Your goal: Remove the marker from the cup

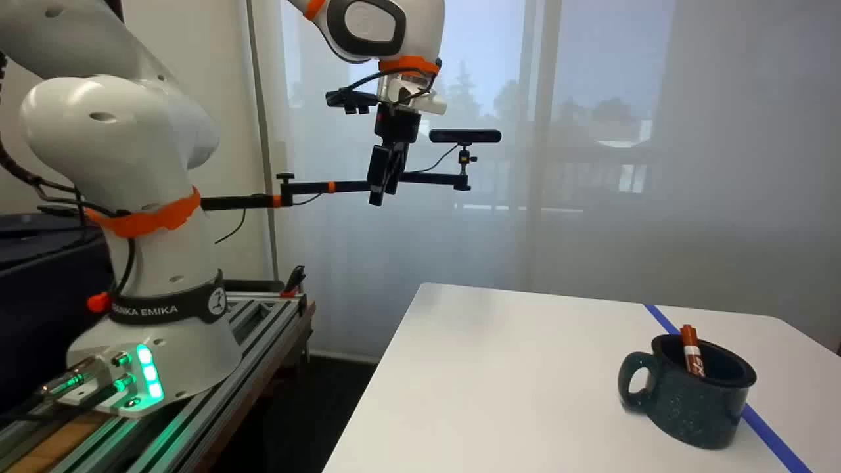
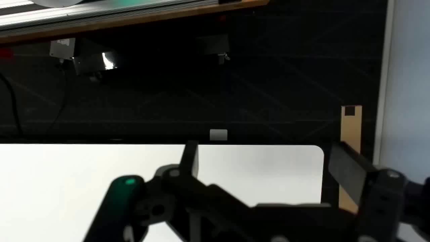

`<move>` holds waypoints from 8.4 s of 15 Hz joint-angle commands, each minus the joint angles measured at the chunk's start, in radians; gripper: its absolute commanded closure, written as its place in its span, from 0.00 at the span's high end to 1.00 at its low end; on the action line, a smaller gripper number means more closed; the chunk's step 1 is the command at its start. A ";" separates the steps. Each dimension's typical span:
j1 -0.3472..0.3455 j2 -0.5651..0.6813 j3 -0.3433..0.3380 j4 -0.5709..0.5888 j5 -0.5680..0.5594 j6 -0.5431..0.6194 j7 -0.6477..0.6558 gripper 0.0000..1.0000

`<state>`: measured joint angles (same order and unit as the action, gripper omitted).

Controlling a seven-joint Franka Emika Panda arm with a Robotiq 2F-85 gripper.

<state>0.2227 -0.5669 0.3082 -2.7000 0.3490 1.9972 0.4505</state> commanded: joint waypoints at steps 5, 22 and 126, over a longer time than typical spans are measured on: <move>0.002 -0.001 -0.003 0.002 -0.002 -0.003 0.001 1.00; -0.177 0.045 -0.033 0.007 -0.391 0.253 -0.045 1.00; -0.514 1.202 -0.149 1.027 -0.025 0.364 -2.011 0.05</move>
<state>-0.2789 0.6272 0.1447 -1.7001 0.3094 2.3892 -1.5370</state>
